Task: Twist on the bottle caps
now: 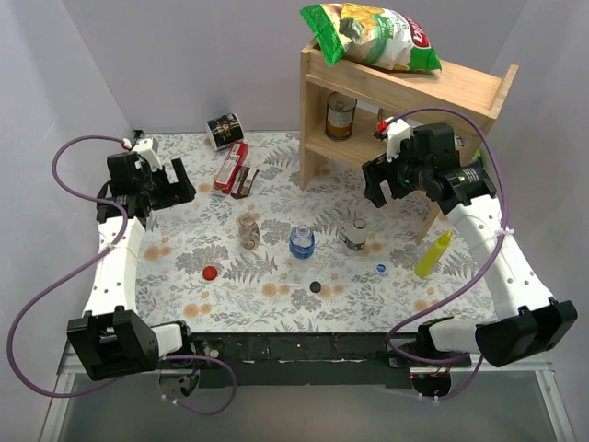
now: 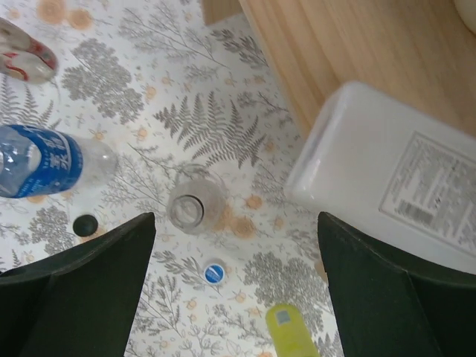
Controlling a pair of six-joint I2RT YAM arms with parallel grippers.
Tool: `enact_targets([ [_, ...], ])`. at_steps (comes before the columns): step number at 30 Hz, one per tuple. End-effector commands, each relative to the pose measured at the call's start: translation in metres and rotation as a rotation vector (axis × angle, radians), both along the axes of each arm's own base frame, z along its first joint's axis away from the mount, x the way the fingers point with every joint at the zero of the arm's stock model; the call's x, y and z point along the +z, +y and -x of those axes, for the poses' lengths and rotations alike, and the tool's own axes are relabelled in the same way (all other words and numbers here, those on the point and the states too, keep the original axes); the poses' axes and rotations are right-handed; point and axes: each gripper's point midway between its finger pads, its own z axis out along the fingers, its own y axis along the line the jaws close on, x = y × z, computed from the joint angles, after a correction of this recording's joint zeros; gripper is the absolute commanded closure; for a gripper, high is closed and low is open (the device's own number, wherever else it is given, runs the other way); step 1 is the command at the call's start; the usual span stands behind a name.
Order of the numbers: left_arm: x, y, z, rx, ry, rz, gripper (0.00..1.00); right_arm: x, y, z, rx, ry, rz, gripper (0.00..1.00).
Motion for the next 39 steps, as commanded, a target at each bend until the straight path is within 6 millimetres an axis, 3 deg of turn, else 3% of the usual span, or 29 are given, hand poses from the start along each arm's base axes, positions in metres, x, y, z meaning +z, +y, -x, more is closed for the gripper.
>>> enact_targets([
  [1, 0.036, -0.008, 0.001, -0.05, -0.069, 0.053, 0.02, 0.046, 0.043, -0.01, 0.192, -0.122, -0.155, 0.03],
  [4, 0.039, -0.009, 0.006, -0.083, -0.075, 0.022, 0.02, 0.072, 0.082, 0.006, 0.457, -0.154, -0.283, 0.03],
  [6, 0.037, -0.003, 0.008, -0.068, -0.063, -0.008, 0.02, 0.091, 0.101, 0.008, 0.524, -0.179, -0.342, 0.04],
  [7, 0.035, -0.003, 0.011, -0.064, -0.054, -0.009, 0.02, 0.084, 0.118, 0.008, 0.54, -0.134, -0.353, 0.05],
  [9, 0.036, -0.005, 0.017, -0.082, -0.064, -0.018, 0.02, 0.079, 0.134, -0.001, 0.541, -0.125, -0.318, 0.06],
  [12, 0.03, -0.009, 0.028, -0.105, -0.064, -0.024, 0.02, 0.065, 0.164, 0.002, 0.574, -0.11, -0.283, 0.09],
  [13, 0.023, -0.009, 0.032, -0.101, -0.054, -0.021, 0.02, 0.071, 0.17, 0.002, 0.593, -0.13, -0.278, 0.12],
  [15, 0.024, -0.011, 0.036, -0.113, -0.066, -0.019, 0.02, 0.059, 0.182, -0.002, 0.592, -0.118, -0.239, 0.13],
  [17, 0.026, -0.015, 0.041, -0.131, -0.085, -0.014, 0.02, 0.059, 0.197, -0.001, 0.604, -0.155, -0.191, 0.15],
  [19, 0.029, -0.023, 0.046, -0.17, -0.106, 0.008, 0.02, 0.045, 0.215, 0.009, 0.647, -0.129, -0.129, 0.17],
  [20, 0.026, -0.024, 0.049, -0.175, -0.103, 0.019, 0.02, 0.055, 0.219, 0.008, 0.67, -0.183, -0.088, 0.17],
  [21, 0.026, -0.026, 0.05, -0.18, -0.105, 0.03, 0.02, 0.036, 0.225, 0.022, 0.713, -0.121, -0.029, 0.18],
  [26, 0.031, -0.043, 0.062, -0.261, -0.134, 0.11, 0.02, 0.001, 0.211, 0.044, 0.763, -0.059, 0.087, 0.2],
  [33, 0.041, -0.055, 0.072, -0.348, -0.163, 0.136, 0.02, -0.019, 0.176, 0.066, 0.776, 0.008, 0.177, 0.22],
  [39, 0.05, -0.056, 0.067, -0.376, -0.182, 0.15, 0.02, -0.025, 0.172, 0.076, 0.809, 0.02, 0.174, 0.25],
])
